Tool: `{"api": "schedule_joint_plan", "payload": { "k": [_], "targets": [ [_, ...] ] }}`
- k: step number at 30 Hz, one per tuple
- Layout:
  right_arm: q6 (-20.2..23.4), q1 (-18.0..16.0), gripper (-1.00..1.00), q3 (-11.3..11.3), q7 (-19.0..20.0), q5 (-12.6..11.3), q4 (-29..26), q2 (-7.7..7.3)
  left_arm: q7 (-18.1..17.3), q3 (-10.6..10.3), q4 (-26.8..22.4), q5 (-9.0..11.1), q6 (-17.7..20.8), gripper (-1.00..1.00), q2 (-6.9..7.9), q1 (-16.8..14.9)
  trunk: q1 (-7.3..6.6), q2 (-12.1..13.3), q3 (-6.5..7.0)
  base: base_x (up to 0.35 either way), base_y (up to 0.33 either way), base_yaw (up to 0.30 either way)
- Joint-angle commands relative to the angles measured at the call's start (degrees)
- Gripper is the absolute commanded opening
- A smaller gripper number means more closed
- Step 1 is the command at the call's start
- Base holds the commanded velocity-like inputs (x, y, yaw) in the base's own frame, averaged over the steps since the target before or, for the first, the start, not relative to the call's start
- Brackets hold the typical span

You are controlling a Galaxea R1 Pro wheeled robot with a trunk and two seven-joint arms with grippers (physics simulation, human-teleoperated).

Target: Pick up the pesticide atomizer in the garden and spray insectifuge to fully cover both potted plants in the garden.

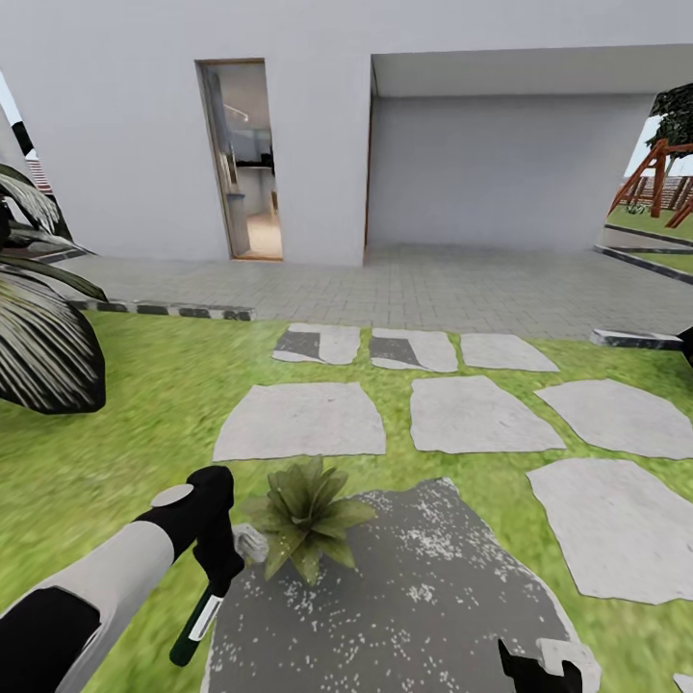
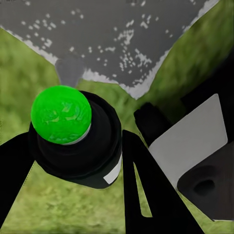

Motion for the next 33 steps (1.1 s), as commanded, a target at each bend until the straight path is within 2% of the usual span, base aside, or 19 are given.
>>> {"api": "schedule_joint_plan", "payload": {
  "k": [1,10,15,26,33],
  "targets": [
    [-0.2,0.0,1.00,-0.5,0.4,0.3,0.0,0.01,-0.7,-0.3,-0.2,-0.4,0.7,-1.00,-0.35,0.0,0.01,0.0,-0.05,0.271,-0.052,0.000],
    [-0.2,0.0,1.00,-0.5,0.4,0.2,0.0,0.01,-0.5,0.0,-0.7,-0.5,0.6,-1.00,-1.06,0.0,0.01,0.0,-0.05,0.050,-0.010,-0.026],
    [-0.2,0.0,1.00,-0.5,0.4,0.2,0.0,0.01,-0.4,-0.2,-0.1,-0.5,0.4,-1.00,-0.44,0.0,0.01,0.0,-0.05,0.000,0.000,-0.273],
    [-0.2,0.0,1.00,-0.5,0.4,0.2,0.0,0.01,-0.4,-0.2,-0.1,-0.5,0.4,-1.00,-1.00,0.0,0.01,0.0,-0.05,0.000,0.000,-0.284],
    [-0.2,0.0,1.00,-0.5,0.5,0.2,0.0,0.01,-0.3,0.0,-0.2,-0.5,0.4,-1.00,-1.05,0.0,0.01,0.0,-0.05,-0.195,-0.044,-0.042]
  ]
}}
